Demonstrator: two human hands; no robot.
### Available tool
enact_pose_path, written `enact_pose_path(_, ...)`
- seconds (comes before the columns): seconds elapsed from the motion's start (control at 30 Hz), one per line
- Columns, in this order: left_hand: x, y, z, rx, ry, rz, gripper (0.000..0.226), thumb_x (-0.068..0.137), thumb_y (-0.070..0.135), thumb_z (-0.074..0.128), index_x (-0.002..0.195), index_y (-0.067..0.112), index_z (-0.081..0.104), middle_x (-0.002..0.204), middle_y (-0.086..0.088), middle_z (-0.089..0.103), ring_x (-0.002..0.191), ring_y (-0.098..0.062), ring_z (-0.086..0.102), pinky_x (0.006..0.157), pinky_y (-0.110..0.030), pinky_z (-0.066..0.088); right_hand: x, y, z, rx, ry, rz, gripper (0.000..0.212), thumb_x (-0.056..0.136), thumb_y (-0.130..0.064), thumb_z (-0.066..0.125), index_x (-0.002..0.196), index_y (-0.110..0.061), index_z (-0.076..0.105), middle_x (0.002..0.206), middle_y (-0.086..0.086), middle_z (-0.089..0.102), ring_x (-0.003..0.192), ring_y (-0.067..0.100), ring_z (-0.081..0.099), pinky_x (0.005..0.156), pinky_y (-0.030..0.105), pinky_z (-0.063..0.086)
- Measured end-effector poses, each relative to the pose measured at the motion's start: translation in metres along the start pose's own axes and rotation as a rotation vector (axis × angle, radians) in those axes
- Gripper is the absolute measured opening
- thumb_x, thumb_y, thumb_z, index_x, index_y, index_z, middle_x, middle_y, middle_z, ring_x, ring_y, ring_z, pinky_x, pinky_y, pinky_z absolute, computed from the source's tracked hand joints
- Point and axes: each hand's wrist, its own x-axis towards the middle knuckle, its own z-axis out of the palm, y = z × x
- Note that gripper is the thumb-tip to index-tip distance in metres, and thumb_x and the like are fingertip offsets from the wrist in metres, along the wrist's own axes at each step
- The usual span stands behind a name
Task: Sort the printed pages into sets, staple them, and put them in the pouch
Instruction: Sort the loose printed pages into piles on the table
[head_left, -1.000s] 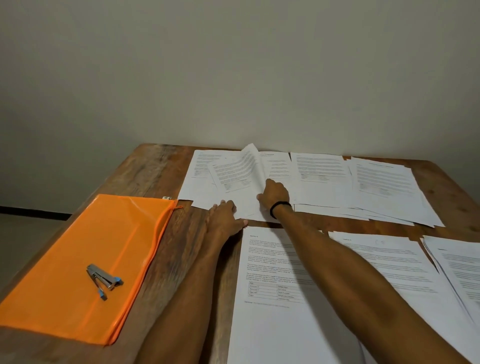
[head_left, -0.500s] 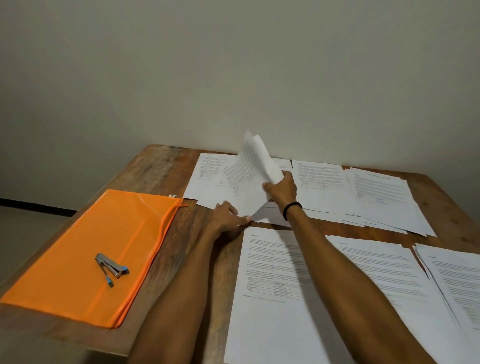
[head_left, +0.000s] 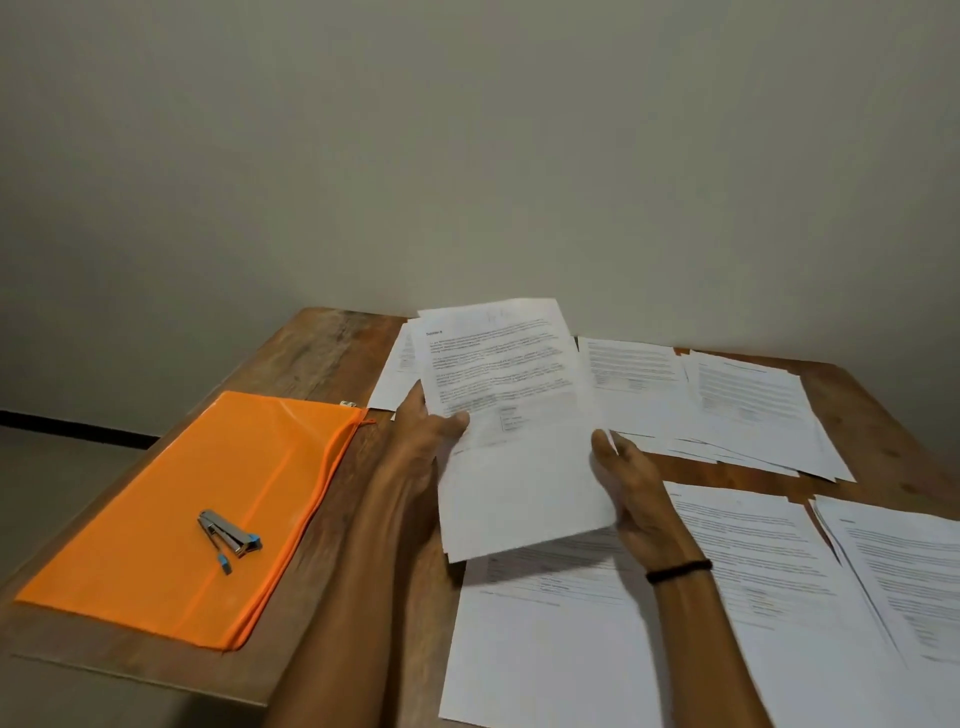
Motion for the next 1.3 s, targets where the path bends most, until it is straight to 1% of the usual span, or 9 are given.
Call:
enact_pose_path(0.17,-0.027,0.013,-0.006,-0.048,-0.151,0.140,0.069,0.077,-0.029,0.061,0.134,0.009,0.050,0.118,-0.012,0.070,0.106,-0.030,0.070,0.075,-0.036,0.061,-0.009,-0.026,-0.008,-0.078,0.002,-0.028,0.049,0.081,-0.025,0.079,0.123,-0.008,0.061,0.104,0.009,0.077,0.100,0.028,0.073,0.081,0.036,0.061)
enact_pose_path(0.3,-0.024,0.026,-0.015,0.069,-0.164,0.169,0.092,0.058,-0.010,0.080,0.140,0.011,0.043,0.127,-0.014,0.066,0.116,-0.034,0.065,0.090,-0.047,0.058,-0.015,-0.036,-0.004,-0.096,-0.004,-0.101,0.050,0.073,-0.015,0.082,0.117,-0.003,0.063,0.102,0.014,0.076,0.098,0.032,0.073,0.079,0.038,0.062)
enact_pose_path(0.47,-0.026,0.040,-0.014,0.059,-0.187,0.219,0.098,0.053,-0.011,0.078,0.142,0.005,0.040,0.125,-0.014,0.066,0.113,-0.033,0.066,0.083,-0.041,0.059,-0.019,-0.037,0.001,-0.095,-0.016,-0.131,0.037,0.078,-0.006,0.079,0.112,-0.004,0.066,0.104,0.011,0.076,0.099,0.029,0.073,0.082,0.039,0.060)
enact_pose_path(0.7,-0.031,0.040,-0.015,0.077,-0.151,0.160,0.079,0.068,-0.013,0.076,0.136,0.015,0.050,0.124,-0.009,0.069,0.117,-0.036,0.064,0.095,-0.055,0.053,-0.030,-0.040,0.002,-0.133,-0.002,-0.146,0.028,0.084,-0.013,0.076,0.109,-0.008,0.067,0.102,0.009,0.077,0.095,0.025,0.074,0.074,0.032,0.061)
enact_pose_path(0.83,-0.047,0.040,-0.003,0.003,-0.143,0.102,0.044,0.091,-0.007,0.064,0.131,0.010,0.056,0.118,-0.010,0.072,0.108,-0.034,0.070,0.080,-0.042,0.060,-0.038,-0.044,0.000,-0.173,0.006,-0.153,0.032,0.088,-0.027,0.073,0.113,-0.008,0.066,0.100,0.007,0.077,0.094,0.026,0.074,0.079,0.040,0.062)
enact_pose_path(0.97,-0.059,0.031,0.006,-0.035,-0.196,0.035,0.034,0.099,0.011,0.060,0.133,0.003,0.058,0.127,-0.019,0.066,0.114,-0.041,0.065,0.094,-0.055,0.053,-0.040,-0.045,-0.007,-0.212,0.068,-0.137,0.036,0.087,-0.024,0.077,0.117,-0.008,0.063,0.100,0.012,0.076,0.093,0.029,0.074,0.080,0.048,0.061)
enact_pose_path(1.1,-0.060,0.016,0.015,0.071,-0.142,0.025,0.031,0.099,0.019,0.062,0.127,0.006,0.063,0.121,-0.015,0.070,0.110,-0.037,0.068,0.096,-0.056,0.052,-0.042,-0.041,-0.017,-0.357,0.196,-0.164,0.028,0.088,-0.020,0.077,0.108,-0.005,0.065,0.092,0.013,0.075,0.078,0.021,0.072,0.063,0.034,0.059)
enact_pose_path(1.17,-0.064,0.009,0.024,0.154,-0.108,0.018,0.026,0.100,0.017,0.060,0.123,0.007,0.066,0.114,-0.009,0.074,0.106,-0.030,0.071,0.094,-0.049,0.056,-0.040,-0.035,-0.025,-0.491,0.264,-0.173,0.019,0.087,-0.021,0.078,0.095,-0.009,0.066,0.082,0.006,0.072,0.071,0.017,0.068,0.060,0.031,0.056)
enact_pose_path(1.3,-0.080,-0.006,0.036,0.388,-0.077,0.030,0.022,0.101,0.009,0.057,0.121,0.004,0.065,0.102,0.007,0.071,0.104,-0.013,0.070,0.067,-0.008,0.053,-0.042,-0.018,-0.045,-0.847,0.342,-0.037,0.033,0.083,-0.032,0.079,0.064,-0.016,0.057,0.065,0.000,0.063,0.066,0.022,0.063,0.066,0.033,0.053)
